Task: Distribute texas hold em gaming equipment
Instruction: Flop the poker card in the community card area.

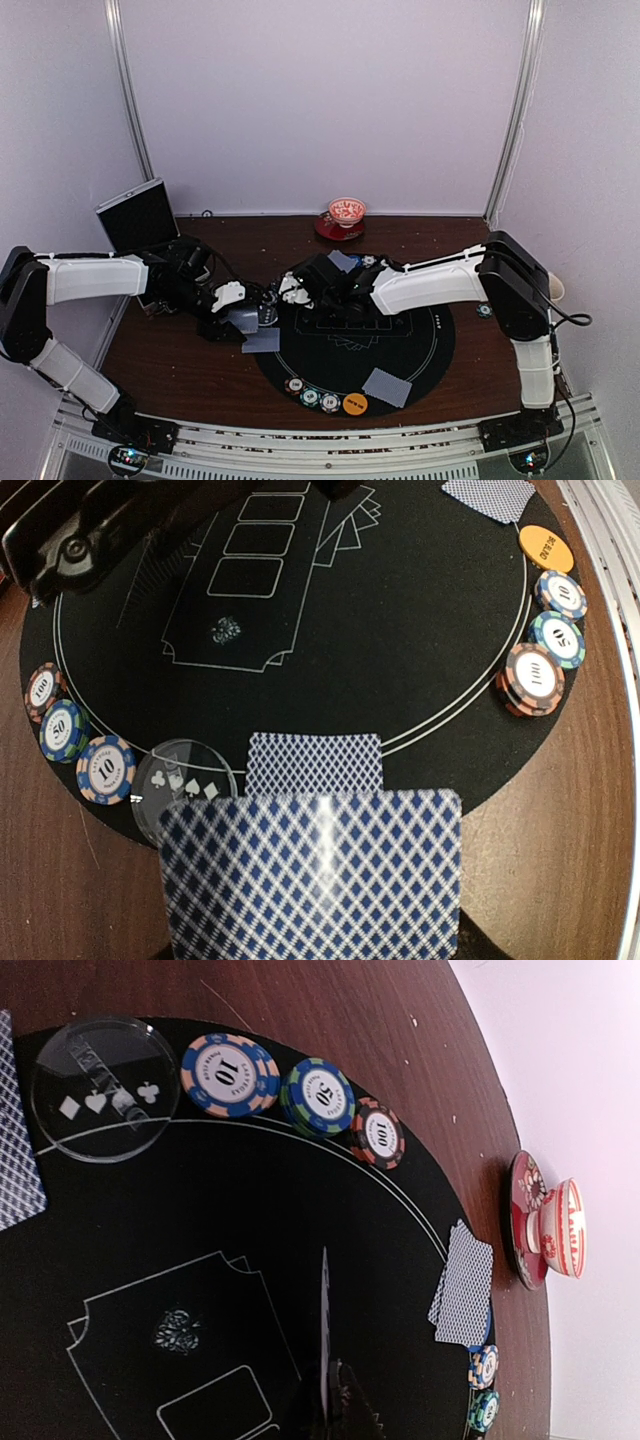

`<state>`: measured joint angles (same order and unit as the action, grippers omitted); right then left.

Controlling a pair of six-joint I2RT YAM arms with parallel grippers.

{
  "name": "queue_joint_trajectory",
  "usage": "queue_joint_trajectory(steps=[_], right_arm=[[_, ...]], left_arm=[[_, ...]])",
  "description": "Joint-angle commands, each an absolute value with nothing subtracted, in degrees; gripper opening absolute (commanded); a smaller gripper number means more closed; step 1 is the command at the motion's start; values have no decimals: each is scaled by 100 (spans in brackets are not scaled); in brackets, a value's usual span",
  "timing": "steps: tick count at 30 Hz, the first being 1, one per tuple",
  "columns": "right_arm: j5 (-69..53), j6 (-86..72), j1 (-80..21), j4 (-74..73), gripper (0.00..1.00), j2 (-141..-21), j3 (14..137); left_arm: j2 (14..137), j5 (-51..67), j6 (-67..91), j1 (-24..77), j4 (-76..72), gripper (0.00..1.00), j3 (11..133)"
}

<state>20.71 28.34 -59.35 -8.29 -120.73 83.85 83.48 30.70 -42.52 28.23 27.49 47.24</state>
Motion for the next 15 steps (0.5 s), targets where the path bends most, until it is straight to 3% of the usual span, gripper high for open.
queue_joint_trajectory(steps=[1,8,15], right_arm=[[1811,2792,-6042,-740,5,-12087,8320],[1746,2743,-6075,-852,9,-12153,8323],[1700,2707,-6124,-903,30,-12110,8282]], left_arm=[[8253,3187,-4271,2828,2628,58,4715],[8244,3195,-4270,2830,2637,58,4714],[8235,3201,-4270,2827,2644,58,4719]])
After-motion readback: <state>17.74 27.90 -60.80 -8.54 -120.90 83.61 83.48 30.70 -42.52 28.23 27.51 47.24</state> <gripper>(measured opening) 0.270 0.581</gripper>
